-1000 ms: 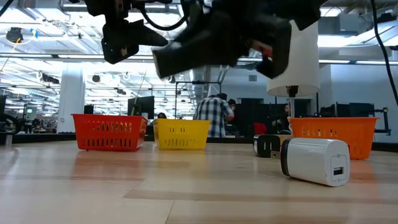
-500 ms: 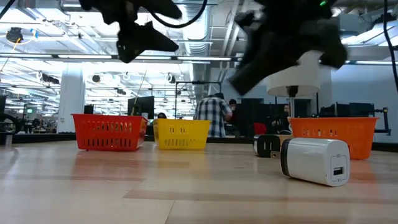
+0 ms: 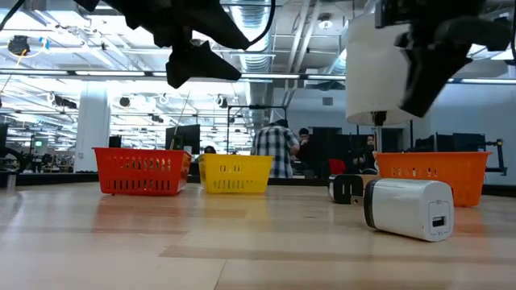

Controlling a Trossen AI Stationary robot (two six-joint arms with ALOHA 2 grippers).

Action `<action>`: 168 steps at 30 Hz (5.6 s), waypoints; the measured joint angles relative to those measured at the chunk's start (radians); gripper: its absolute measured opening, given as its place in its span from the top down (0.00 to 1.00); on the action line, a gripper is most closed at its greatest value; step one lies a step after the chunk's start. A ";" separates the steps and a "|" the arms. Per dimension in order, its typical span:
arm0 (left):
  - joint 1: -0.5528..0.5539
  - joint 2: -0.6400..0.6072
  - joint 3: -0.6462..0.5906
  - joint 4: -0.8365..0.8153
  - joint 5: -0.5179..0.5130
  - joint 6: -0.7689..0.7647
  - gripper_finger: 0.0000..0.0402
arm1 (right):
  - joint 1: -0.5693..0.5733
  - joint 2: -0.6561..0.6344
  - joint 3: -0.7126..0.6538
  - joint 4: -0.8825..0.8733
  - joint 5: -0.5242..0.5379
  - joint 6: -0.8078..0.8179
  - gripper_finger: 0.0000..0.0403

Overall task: Pick & Place Office items
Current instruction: Put the black digital clock into the orange bin, then put the black wrist watch into the red bin

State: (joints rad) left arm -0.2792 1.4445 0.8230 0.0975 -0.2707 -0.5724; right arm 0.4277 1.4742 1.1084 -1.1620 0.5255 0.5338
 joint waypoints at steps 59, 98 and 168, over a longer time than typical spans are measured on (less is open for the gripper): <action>-0.001 0.000 0.000 0.008 0.014 -0.001 0.44 | -0.091 0.253 0.305 -0.322 -0.335 0.159 0.51; -0.003 0.000 -0.001 0.008 0.014 0.000 0.44 | 0.273 0.266 0.010 0.466 -0.605 0.427 0.51; -0.045 0.000 -0.001 0.174 -0.022 0.614 0.48 | -0.161 -0.182 -0.446 1.475 -0.418 -0.664 0.97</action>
State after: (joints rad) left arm -0.3241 1.4441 0.8219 0.2712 -0.2925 0.0419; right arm 0.2664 1.2923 0.6629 0.3134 0.1075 -0.1302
